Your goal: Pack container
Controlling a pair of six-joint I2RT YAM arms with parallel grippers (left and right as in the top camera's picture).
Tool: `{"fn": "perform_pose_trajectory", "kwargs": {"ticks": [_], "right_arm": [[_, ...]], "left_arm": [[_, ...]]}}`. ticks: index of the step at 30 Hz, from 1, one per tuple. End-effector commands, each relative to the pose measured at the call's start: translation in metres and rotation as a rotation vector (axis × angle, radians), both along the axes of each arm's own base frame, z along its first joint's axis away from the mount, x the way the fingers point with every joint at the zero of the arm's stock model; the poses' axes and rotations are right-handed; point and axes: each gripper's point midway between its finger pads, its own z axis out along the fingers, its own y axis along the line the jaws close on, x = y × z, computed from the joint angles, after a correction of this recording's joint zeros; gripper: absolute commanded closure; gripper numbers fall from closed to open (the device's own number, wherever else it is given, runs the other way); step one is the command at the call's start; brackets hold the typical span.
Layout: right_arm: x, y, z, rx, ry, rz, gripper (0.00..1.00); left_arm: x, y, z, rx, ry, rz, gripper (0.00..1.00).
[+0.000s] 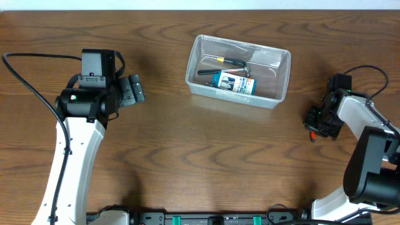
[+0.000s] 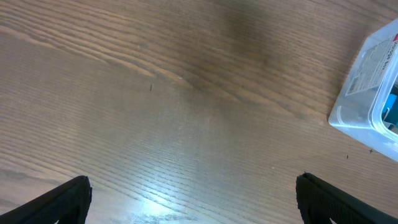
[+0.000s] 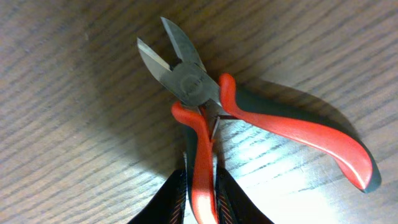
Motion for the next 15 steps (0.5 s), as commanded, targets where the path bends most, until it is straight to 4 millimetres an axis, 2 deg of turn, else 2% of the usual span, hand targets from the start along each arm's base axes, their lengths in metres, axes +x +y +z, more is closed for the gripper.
{"fn": "perform_pose_trajectory", "kwargs": {"ticks": [1, 5, 10, 12, 13, 15], "right_arm": [[0.015, -0.002, 0.010, 0.011, -0.043, -0.003, 0.81], [0.047, -0.010, 0.053, -0.026, -0.156, 0.040, 0.82], [0.090, -0.023, 0.130, -0.095, -0.330, 0.065, 0.82], [0.098, -0.027, 0.155, -0.116, -0.370, 0.061, 0.81], [0.100, -0.027, 0.165, -0.119, -0.383, 0.061, 0.79], [0.100, -0.027, 0.177, -0.121, -0.386, 0.061, 0.66]], "left_arm": [[0.001, 0.004, 0.004, 0.011, -0.009, 0.017, 0.02], [0.001, 0.004, 0.004, 0.011, -0.009, 0.017, 0.02], [0.001, 0.004, 0.004, 0.011, -0.010, 0.017, 0.02], [0.001, 0.004, 0.004, 0.011, -0.009, 0.017, 0.02], [0.001, 0.004, 0.004, 0.011, -0.009, 0.017, 0.02], [0.001, 0.004, 0.004, 0.011, -0.009, 0.017, 0.02]]}}
